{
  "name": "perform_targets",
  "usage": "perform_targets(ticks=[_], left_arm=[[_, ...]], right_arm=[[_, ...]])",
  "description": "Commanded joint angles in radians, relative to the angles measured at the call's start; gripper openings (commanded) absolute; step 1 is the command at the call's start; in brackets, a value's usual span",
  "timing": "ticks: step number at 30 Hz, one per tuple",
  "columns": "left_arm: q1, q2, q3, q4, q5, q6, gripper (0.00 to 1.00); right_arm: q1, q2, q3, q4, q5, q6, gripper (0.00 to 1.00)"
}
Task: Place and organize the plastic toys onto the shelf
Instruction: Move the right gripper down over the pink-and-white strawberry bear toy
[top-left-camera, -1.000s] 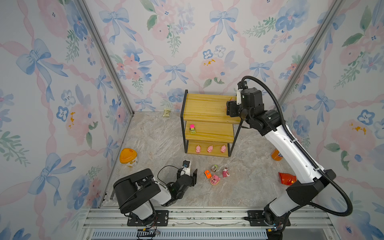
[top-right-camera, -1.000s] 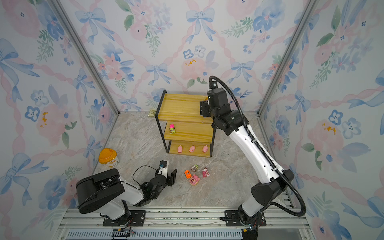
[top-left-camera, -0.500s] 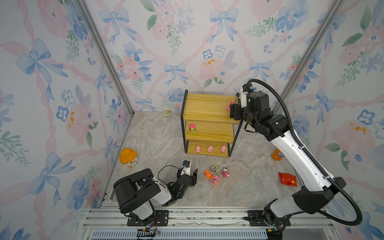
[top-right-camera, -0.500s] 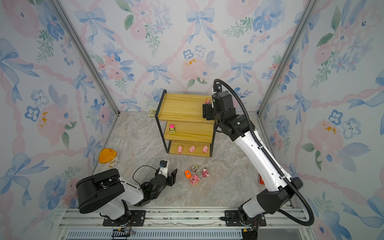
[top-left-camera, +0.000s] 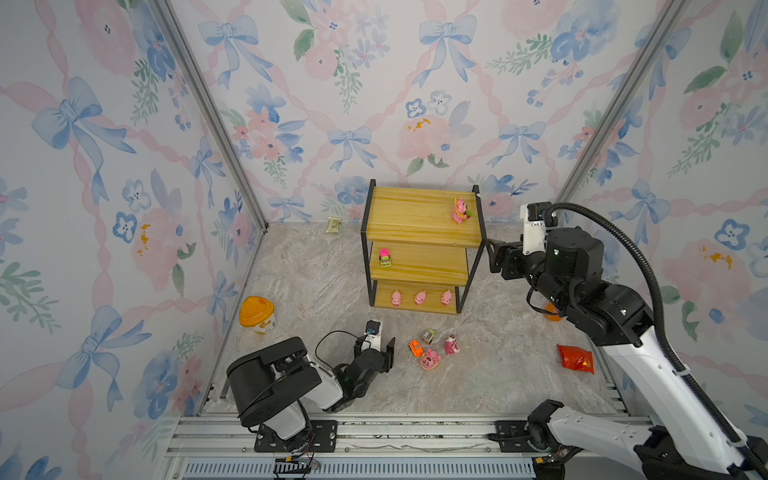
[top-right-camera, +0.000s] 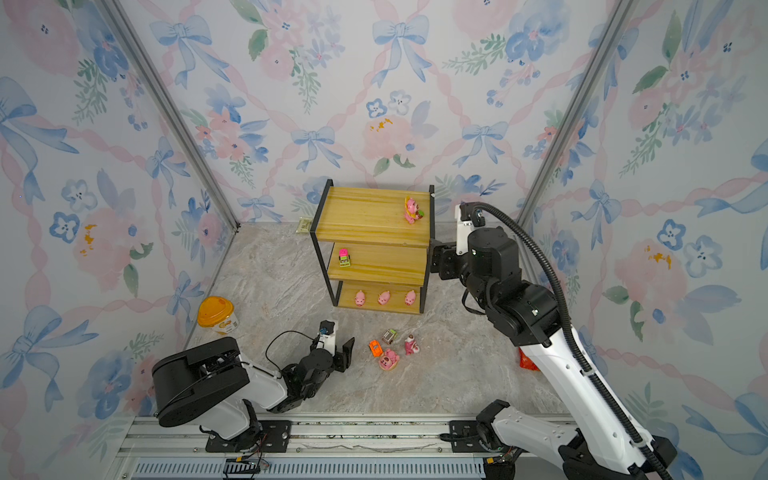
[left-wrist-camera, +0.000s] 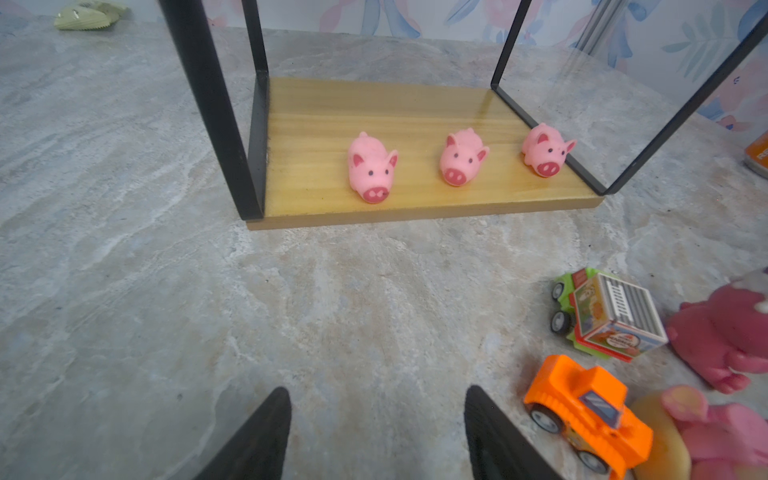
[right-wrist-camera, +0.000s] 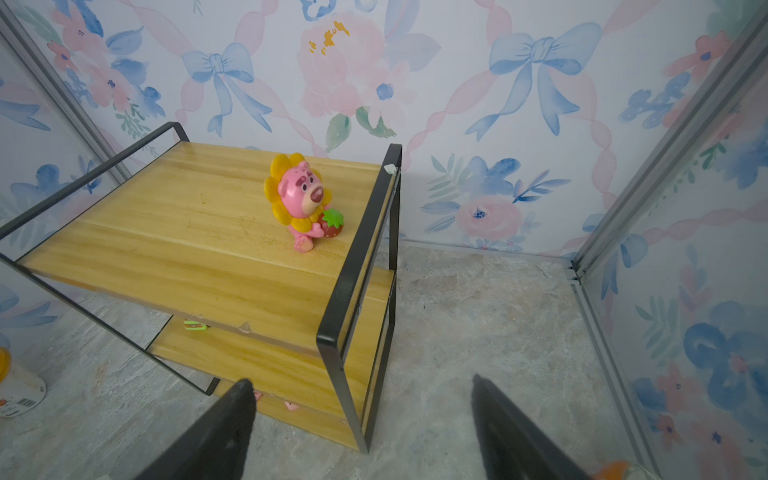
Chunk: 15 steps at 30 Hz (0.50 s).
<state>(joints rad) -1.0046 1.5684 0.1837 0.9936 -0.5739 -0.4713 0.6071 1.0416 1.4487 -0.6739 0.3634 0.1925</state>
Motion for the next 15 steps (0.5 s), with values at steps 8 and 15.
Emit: perform_targets(ticks=[8,15], left_arm=[[0.008,0.016,0.014,-0.007,0.012,0.013,0.67],[0.008,-0.015,-0.014,-0.010,0.027,-0.007,0.67]], right_arm=[[0.228,-0.159,-0.313,-0.109,0.011,0.209,0.82],[0.434,-0.153,-0.459,-0.197,0.122,0.372,0.79]])
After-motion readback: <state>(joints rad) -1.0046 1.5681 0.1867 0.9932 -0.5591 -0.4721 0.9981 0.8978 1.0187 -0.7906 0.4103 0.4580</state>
